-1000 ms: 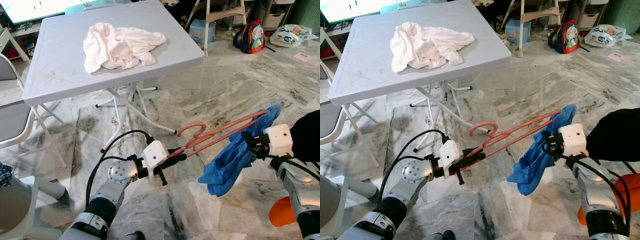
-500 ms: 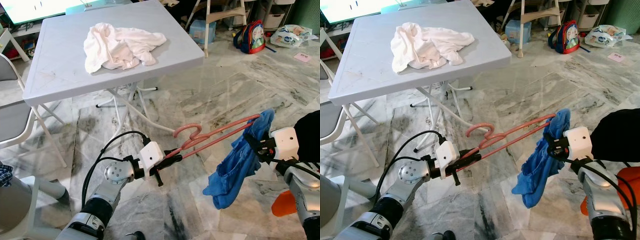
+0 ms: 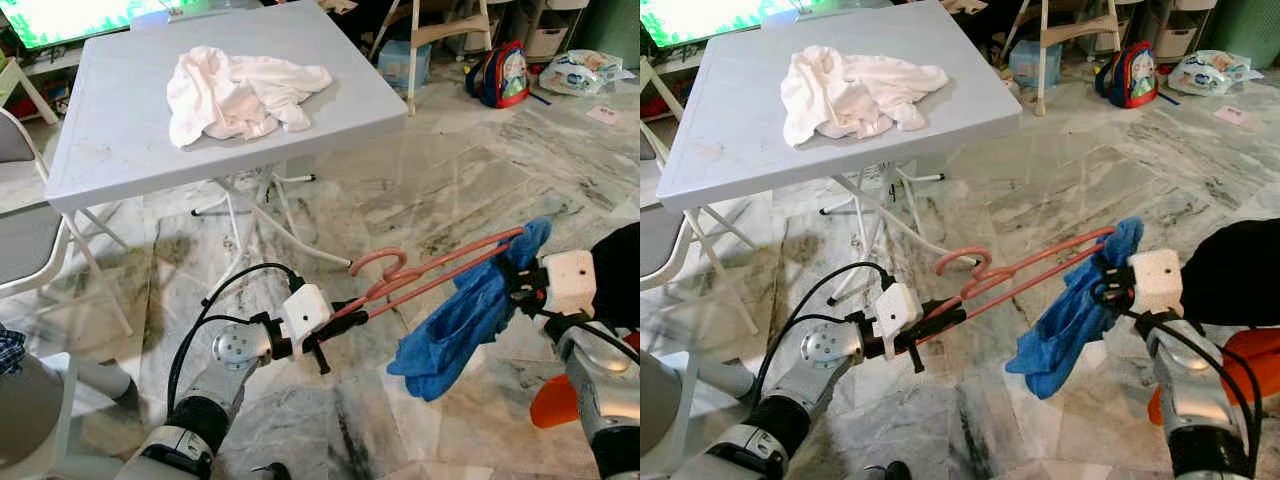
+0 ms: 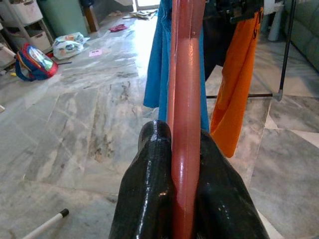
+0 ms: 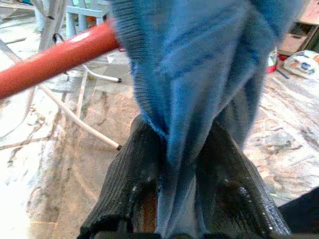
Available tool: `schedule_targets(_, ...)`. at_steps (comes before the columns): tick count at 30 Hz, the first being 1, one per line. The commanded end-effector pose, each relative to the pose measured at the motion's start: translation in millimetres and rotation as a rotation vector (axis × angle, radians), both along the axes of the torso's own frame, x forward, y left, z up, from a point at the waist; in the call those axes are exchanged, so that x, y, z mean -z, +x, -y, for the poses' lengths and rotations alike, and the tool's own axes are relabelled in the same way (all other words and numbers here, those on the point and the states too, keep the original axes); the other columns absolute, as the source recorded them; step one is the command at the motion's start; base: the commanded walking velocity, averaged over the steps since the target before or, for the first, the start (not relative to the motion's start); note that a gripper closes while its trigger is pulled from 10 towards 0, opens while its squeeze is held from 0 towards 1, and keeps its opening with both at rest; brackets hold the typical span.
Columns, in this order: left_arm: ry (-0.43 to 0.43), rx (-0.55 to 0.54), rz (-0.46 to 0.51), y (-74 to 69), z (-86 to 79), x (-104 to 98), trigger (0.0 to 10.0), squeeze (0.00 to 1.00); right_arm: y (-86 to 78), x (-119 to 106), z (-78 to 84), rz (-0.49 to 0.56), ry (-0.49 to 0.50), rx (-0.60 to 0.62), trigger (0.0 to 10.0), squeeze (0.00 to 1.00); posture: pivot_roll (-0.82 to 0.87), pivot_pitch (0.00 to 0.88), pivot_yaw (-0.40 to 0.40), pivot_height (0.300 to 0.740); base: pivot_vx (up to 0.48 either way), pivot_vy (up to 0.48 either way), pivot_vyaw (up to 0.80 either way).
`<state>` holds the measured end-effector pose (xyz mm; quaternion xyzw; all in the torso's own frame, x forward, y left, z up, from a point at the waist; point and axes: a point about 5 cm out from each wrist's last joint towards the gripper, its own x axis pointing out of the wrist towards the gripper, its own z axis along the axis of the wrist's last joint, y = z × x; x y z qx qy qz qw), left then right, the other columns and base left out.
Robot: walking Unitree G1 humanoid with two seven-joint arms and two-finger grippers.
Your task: Hang hanger
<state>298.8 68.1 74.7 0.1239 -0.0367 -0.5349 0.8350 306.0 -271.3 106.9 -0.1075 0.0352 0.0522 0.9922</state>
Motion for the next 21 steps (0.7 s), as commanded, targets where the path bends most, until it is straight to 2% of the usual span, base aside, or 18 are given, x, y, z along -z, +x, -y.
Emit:
schedule_targets(1,0.002,0.004,0.022,0.9,-0.1,-2,0.0,0.00,-0.4,2,-2.5,-0.006,0.000,-0.004,0.0,0.00,-0.18,0.106,0.089,0.740,0.000,0.000,0.00)
schedule_targets(2,0.002,0.004,0.022,0.8,0.2,-2,0.0,0.00,-0.4,3,-3.5,-0.008,-0.003,-0.005,3.4,0.00,-0.18,0.105,0.089,0.740,0.000,0.000,0.00)
schedule_targets(3,0.001,0.003,0.022,0.7,0.6,-2,0.0,0.00,-0.5,4,-5.3,-0.011,-0.004,-0.008,10.0,0.00,-0.18,0.104,0.088,0.740,0.000,0.000,0.00)
schedule_targets(4,0.001,0.003,0.022,0.7,0.6,-2,0.0,0.00,-0.5,4,-5.3,-0.011,-0.004,-0.008,10.0,0.00,-0.18,0.104,0.088,0.740,0.000,0.000,0.00)
schedule_targets(5,0.001,0.002,0.022,0.7,0.8,-2,0.0,0.00,-0.7,5,-7.2,-0.009,0.009,-0.013,0.0,0.00,-0.18,0.104,0.088,0.740,0.000,0.000,0.00)
schedule_targets(12,0.001,0.000,0.021,0.5,0.7,-2,0.0,0.00,-0.7,7,-7.4,-0.005,0.018,-0.004,0.0,0.00,-0.18,0.101,0.090,0.740,0.000,0.000,0.00)
schedule_targets(16,0.017,-0.006,0.016,1.3,-2.5,0,0.0,0.00,0.1,-3,9.1,0.043,0.026,0.087,0.0,0.00,-0.18,0.098,0.088,0.740,0.000,0.000,0.00)
schedule_targets(21,0.038,-0.018,0.015,1.4,-4.4,3,0.0,0.00,-1.3,-8,17.6,0.066,0.024,0.145,0.0,0.00,-0.18,0.097,0.086,0.740,0.000,0.000,0.00)
